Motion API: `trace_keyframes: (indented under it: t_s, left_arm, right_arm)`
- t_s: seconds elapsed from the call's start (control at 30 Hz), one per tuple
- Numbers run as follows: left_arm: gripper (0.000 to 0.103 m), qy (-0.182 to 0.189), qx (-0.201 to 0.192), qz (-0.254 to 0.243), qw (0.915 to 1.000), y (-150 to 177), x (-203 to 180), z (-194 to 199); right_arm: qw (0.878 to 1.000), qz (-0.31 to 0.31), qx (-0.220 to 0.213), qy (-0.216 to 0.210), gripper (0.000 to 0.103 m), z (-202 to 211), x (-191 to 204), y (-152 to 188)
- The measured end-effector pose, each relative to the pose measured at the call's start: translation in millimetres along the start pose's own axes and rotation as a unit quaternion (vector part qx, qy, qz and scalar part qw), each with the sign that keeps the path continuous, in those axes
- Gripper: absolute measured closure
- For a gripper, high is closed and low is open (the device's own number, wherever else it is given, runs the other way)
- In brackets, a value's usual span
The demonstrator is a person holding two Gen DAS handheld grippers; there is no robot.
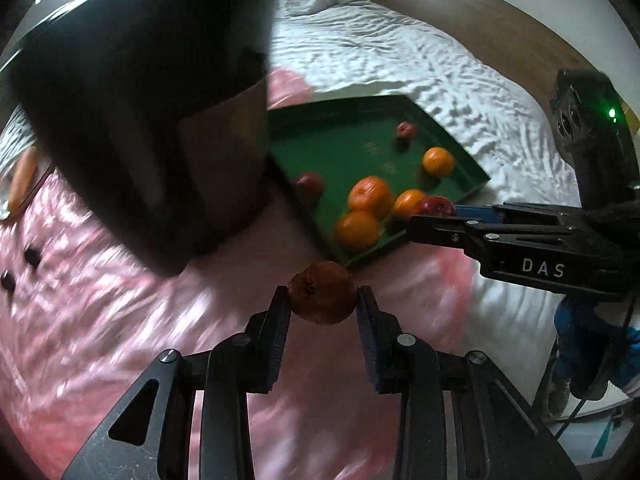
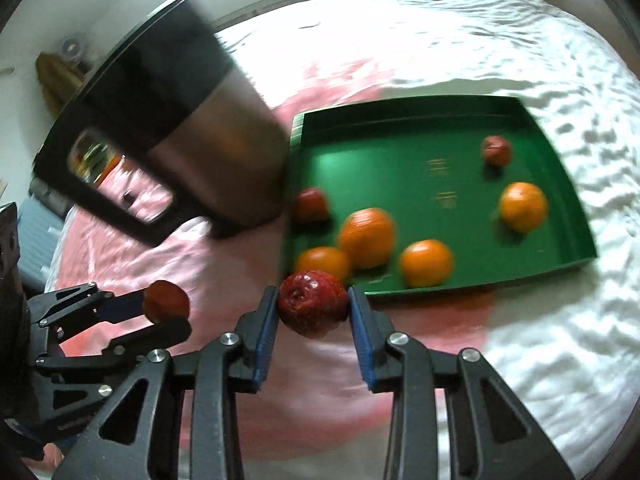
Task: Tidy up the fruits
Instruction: 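Carry both held red apples toward the green tray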
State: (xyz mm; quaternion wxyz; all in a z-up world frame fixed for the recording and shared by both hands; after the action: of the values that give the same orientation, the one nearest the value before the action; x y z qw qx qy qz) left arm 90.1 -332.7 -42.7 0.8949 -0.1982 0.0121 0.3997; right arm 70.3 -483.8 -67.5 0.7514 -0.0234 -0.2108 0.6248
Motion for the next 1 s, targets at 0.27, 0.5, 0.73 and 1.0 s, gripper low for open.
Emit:
trace_keyframes:
  t_s: [0.27,0.5,0.73,1.0]
  left_arm:
    - [0.074,0.010,-0.016,-0.015,0.9997,-56.9,-27.4,-23.4]
    - [0.074,0.003,-0.018,-0.011,0.9998,-99.4,-33.1,-51.2]
    - [0.074,-0.017,-0.003,0.015,0.9997,-132.1,-28.1,-86.8]
    - [0.074,-0.033,0.017,0.025,0.9990,-142.9,-26.0,-115.5]
  right_arm:
    - [0.999,-0.042,-0.023,0.025,0.043,11.0,-66.7,-12.8]
    - [0.998,-0.058,-0.025,0.030,0.043,5.1,-102.3,-25.6]
    - [0.997,-0.063,-0.008,0.036,0.043,-14.9,-127.8,-40.5]
    - [0.998,-0.056,0.011,0.038,0.043,-32.2,-133.5,-42.8]
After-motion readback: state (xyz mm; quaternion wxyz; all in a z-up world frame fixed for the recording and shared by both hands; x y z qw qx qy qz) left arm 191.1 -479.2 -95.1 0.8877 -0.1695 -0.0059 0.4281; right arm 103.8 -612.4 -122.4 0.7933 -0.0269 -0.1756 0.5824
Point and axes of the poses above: each gripper's, at about its wrist camera, not at the fingertips, and z roughly against the way its jaws point, x to its left, y to its underside, the point moved 3 cm from there along -z, roughly the way its jaws point, and after that the axes turned 12 degrees about x, right-handed, at the moved point
